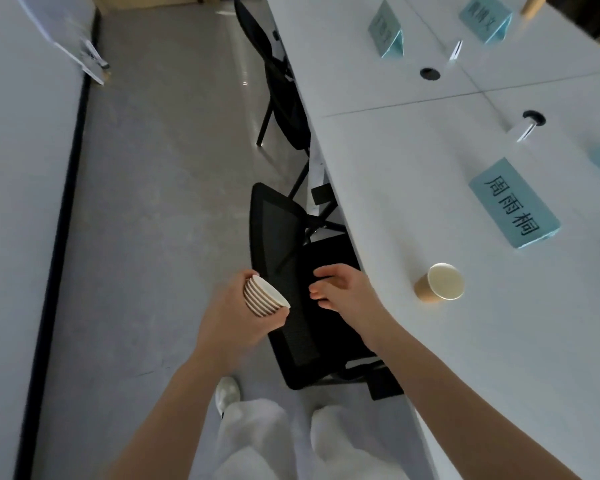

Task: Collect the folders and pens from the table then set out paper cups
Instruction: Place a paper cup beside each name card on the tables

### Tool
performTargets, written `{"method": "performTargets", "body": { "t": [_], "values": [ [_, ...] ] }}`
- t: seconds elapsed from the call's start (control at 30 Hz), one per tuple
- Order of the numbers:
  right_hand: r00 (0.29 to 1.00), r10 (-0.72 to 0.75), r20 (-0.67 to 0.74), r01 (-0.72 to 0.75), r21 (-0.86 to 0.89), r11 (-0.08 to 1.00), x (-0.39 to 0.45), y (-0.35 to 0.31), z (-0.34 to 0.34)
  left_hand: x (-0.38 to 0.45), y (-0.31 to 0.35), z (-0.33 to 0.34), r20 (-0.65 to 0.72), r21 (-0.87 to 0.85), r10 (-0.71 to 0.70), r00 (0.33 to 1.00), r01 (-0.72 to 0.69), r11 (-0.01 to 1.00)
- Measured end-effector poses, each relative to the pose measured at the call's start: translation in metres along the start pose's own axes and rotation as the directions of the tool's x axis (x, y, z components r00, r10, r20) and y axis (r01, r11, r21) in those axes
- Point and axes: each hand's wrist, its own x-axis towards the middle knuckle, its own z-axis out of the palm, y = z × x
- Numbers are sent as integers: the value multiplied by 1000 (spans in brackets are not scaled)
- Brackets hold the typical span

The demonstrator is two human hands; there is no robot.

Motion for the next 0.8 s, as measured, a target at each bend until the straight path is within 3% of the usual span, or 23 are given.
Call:
{"method": "performTargets", "body": {
  "t": [0.17, 0.4, 0.57, 0.8],
  "values": [
    [962, -135, 237, 197, -263, 945, 9, -65, 96, 33, -33, -62, 52, 145, 17, 998, -24, 989],
    [938, -89, 336, 239, -439, 866, 50, -114, 209, 83, -79, -158, 54, 198, 61, 997, -70, 978],
    [946, -123, 301, 244, -406, 881, 81, -131, 250, 121, -101, -197, 56, 156, 85, 995, -93, 983],
    [956, -163, 243, 230, -277, 933, 135, -159, 257, 188, -104, -222, 125, 133, 174, 977, -190, 973]
  ]
}}
